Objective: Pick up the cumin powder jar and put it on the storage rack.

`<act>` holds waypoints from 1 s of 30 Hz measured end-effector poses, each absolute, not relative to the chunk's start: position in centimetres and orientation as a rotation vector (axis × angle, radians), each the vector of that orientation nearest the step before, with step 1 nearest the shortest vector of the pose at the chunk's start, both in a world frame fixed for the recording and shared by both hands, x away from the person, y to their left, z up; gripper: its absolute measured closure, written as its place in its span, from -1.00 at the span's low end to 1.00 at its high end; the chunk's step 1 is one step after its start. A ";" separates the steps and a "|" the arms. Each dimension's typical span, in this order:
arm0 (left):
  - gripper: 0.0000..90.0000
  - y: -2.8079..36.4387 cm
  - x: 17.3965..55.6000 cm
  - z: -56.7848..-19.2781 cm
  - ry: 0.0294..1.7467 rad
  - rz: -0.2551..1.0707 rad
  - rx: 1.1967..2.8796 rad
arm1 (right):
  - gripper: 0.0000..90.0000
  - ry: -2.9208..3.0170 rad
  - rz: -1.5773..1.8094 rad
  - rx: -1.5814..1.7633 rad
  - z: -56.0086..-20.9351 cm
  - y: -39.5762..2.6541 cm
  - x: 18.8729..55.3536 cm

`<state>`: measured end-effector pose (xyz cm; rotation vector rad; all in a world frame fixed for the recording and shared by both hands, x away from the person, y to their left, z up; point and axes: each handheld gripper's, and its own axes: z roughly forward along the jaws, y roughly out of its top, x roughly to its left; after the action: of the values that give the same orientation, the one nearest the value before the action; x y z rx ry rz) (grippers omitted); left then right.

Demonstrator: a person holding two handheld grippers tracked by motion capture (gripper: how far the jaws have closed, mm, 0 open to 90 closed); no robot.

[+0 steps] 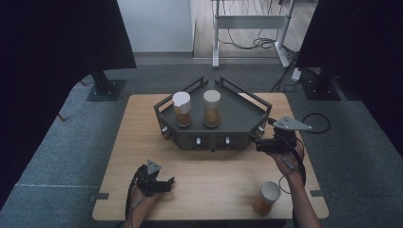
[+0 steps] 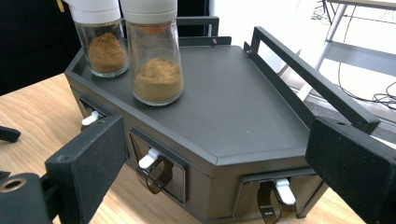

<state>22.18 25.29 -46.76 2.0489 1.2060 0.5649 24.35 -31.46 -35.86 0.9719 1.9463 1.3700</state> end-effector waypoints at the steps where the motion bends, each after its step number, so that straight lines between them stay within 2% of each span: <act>1: -0.89 25.3 22.2 -46.8 1.206 0.565 2.049 | -0.89 1.943 1.371 0.974 -35.9 -31.6 24.3; 30: -0.89 25.3 22.2 -46.7 1.205 0.565 2.051 | -0.88 1.900 1.327 1.048 -37.1 -34.0 21.5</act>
<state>22.19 25.30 -46.74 2.0511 1.2052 0.5650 21.49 -33.99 -37.05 1.0478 1.8996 1.3272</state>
